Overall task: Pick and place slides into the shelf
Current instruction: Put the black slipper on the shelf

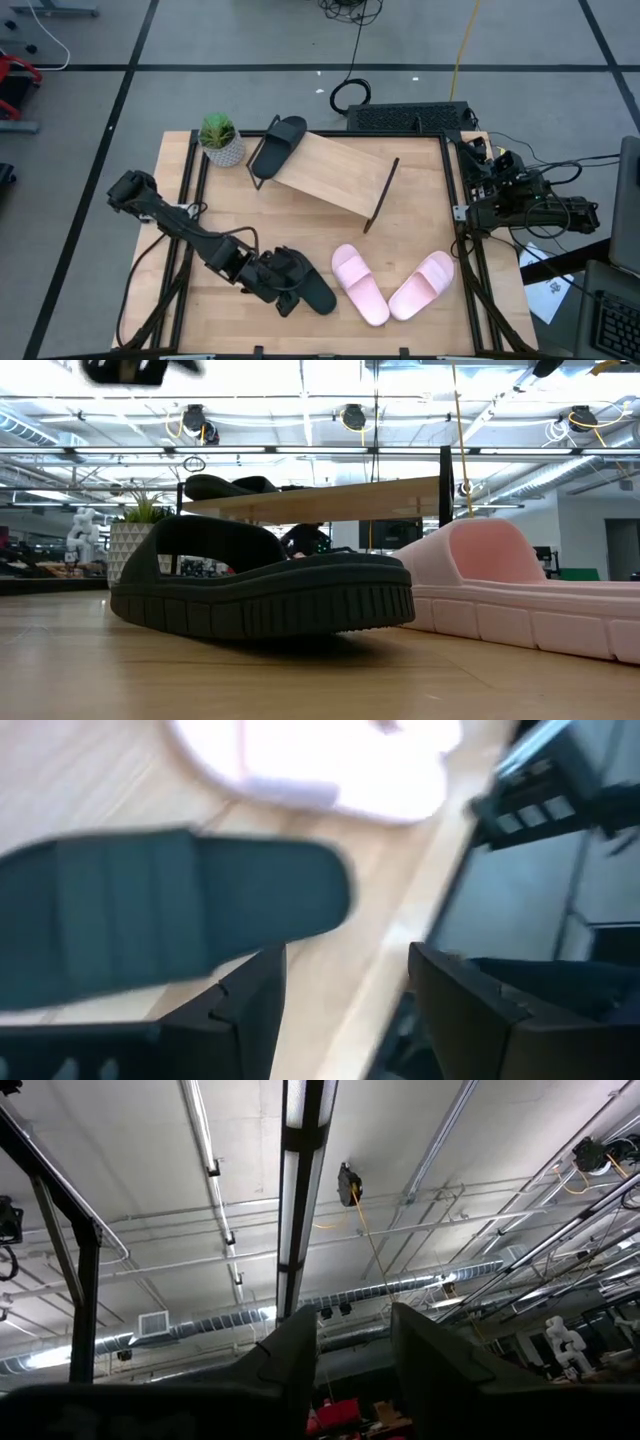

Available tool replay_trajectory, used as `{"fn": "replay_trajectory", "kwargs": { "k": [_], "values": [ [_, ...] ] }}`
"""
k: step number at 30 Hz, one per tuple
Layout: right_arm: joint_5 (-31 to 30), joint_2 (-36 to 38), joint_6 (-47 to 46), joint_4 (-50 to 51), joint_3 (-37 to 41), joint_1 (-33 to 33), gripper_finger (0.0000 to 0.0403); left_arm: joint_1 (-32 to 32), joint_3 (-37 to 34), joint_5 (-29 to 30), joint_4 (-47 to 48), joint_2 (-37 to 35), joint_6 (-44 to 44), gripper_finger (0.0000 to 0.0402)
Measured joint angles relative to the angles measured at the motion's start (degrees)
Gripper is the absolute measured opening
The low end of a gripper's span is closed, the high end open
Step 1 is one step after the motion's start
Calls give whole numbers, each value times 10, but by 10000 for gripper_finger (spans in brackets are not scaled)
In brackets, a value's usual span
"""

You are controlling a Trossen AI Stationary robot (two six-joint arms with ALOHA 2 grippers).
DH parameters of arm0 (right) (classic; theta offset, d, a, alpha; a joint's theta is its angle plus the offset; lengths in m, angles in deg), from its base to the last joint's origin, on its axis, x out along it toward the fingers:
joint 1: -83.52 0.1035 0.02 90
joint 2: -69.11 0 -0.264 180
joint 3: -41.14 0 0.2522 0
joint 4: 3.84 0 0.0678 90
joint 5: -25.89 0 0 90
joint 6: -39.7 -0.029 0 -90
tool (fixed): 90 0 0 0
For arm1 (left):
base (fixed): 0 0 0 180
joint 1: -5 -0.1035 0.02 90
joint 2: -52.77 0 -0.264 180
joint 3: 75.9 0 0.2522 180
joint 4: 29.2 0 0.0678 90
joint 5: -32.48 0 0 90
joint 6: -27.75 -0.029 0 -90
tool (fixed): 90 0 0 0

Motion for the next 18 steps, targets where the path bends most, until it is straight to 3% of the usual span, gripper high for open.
{"fn": "replay_trajectory", "kwargs": {
  "k": [9, 13, 18],
  "values": [
    [0, 0, 0, 1, 0, 0, 121, -4, 137, 28, 15, 29, -37, 203],
    [0, 0, 9, 5, 0, 0, 121, -3, 232, 27, 89, 95, -30, 175],
    [0, 0, 41, 6, 0, 0, 121, -3, 381, -17, 200, 199, -10, 140]
  ]
}}
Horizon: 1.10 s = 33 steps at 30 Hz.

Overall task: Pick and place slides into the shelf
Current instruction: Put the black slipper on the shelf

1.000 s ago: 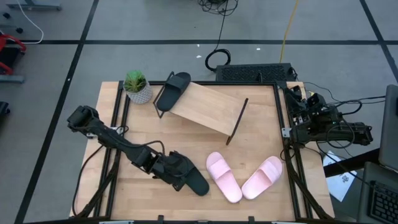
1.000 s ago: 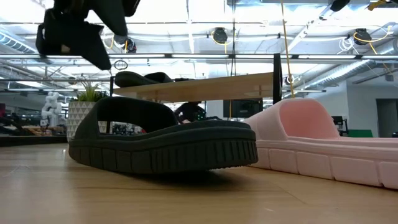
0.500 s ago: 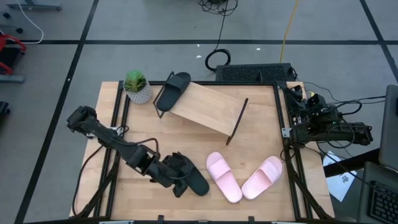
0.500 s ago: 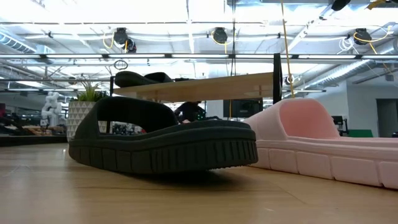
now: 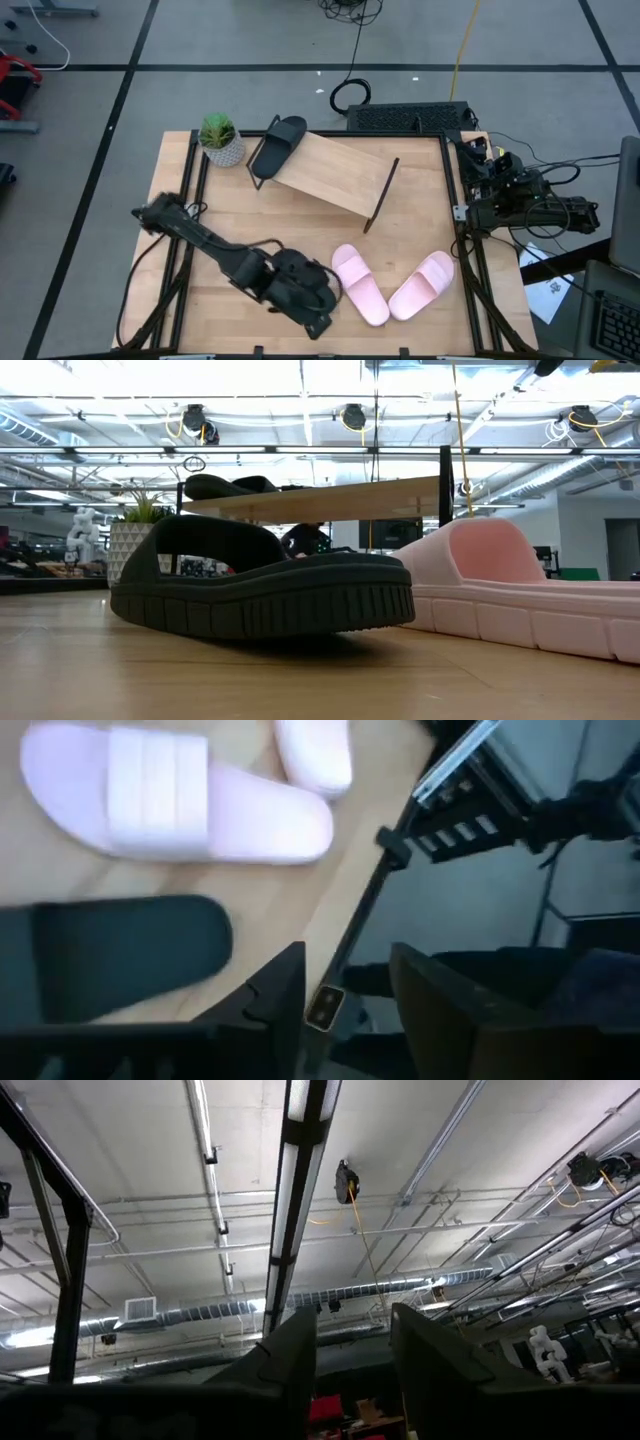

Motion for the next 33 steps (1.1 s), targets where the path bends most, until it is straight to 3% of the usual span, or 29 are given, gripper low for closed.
{"fn": "replay_trajectory", "kwargs": {
  "k": [5, 10, 25, 30, 33],
  "values": [
    [0, 0, 13, -1, 0, 0, 121, 3, 113, -35, 152, 89, 65, 125],
    [0, 0, 13, 6, 0, 0, 121, 7, 133, -48, 213, 146, 130, 124],
    [2, 0, 13, 21, 0, 0, 121, -2, 134, -46, 92, 166, 125, 124],
    [2, 0, 13, 21, 0, 0, 121, -22, 134, -91, 89, 166, 131, 124],
    [2, 0, 13, 23, 0, 0, 121, -28, 147, -69, 98, 165, 141, 124]
  ]
}}
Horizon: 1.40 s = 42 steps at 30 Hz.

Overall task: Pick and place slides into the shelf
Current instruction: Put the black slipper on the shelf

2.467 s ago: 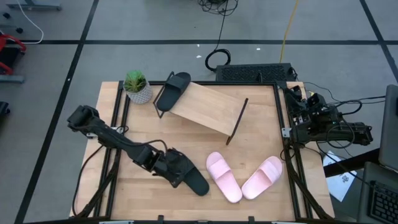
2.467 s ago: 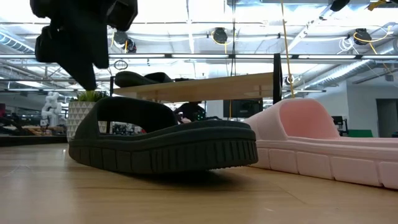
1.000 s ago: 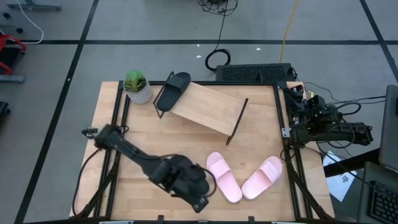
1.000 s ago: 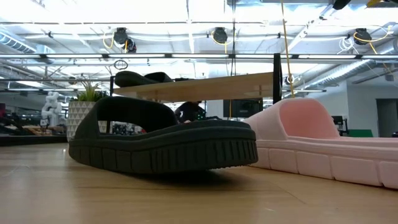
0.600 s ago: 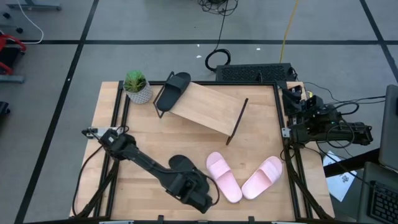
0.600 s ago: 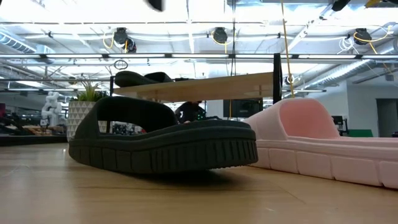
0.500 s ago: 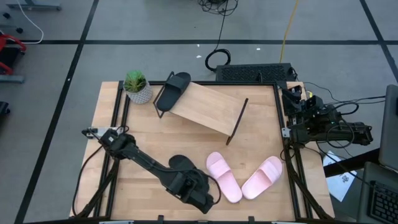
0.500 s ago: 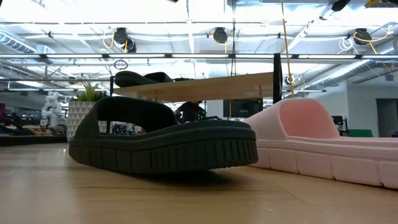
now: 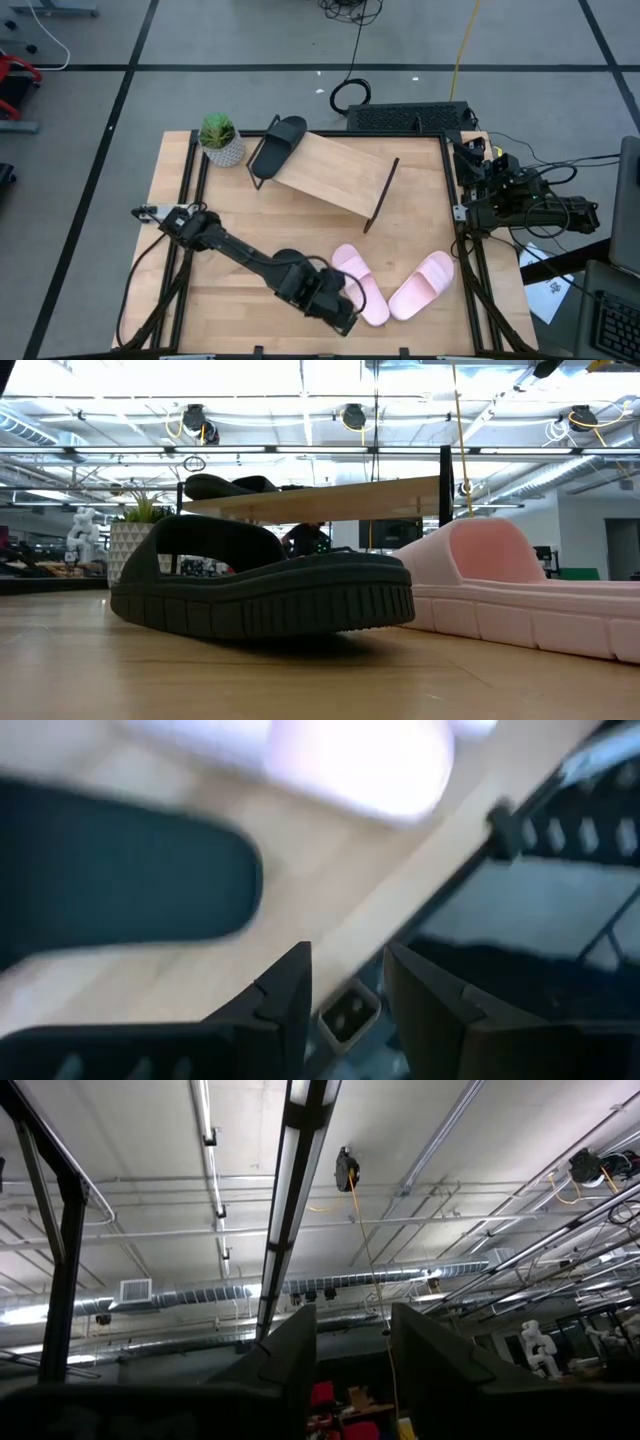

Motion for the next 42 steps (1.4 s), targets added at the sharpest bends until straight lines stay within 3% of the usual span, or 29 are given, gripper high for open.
{"fn": "replay_trajectory", "kwargs": {
  "k": [3, 6, 8, 14, 18, 24, 33, 42],
  "values": [
    [0, 0, 0, 2, 0, 0, 121, 4, 32, 60, 20, -3, 2, 124],
    [0, 0, 0, 2, 0, 0, 121, 11, 86, 111, 106, -3, 8, 124],
    [0, 0, 0, 2, 0, 0, 121, 13, 85, 135, 123, -13, 15, 124],
    [2, 0, 0, 12, 0, 0, 121, 26, 86, 131, 182, -19, 12, 124],
    [2, 0, -33, 21, 0, 0, 121, 30, 86, 116, 297, -17, 70, 124],
    [2, 0, -51, 34, 0, 0, 121, 32, 82, 181, 233, -5, 118, 124],
    [2, 0, -64, 42, 0, 0, 121, 25, 80, 96, 238, 72, 108, 124],
    [2, 0, -39, 50, 0, 0, 121, 16, 80, 93, 271, 67, 95, 124]
  ]
}}
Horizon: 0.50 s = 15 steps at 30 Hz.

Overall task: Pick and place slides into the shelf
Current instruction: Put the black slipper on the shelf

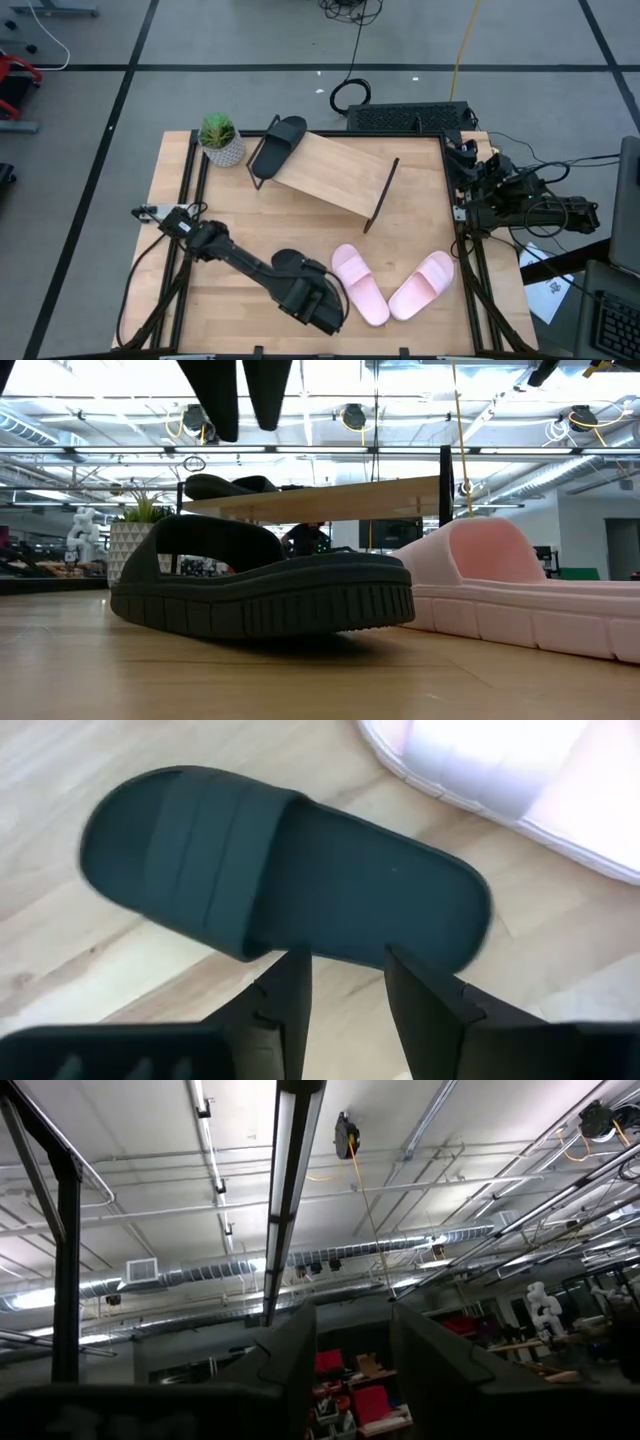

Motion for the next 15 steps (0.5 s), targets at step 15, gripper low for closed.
{"fn": "replay_trajectory", "kwargs": {
  "k": [15],
  "values": [
    [-1, 0, 0, 3, 0, 0, 121, -10, 0, -23, -63, 0, -143, 124]
  ]
}}
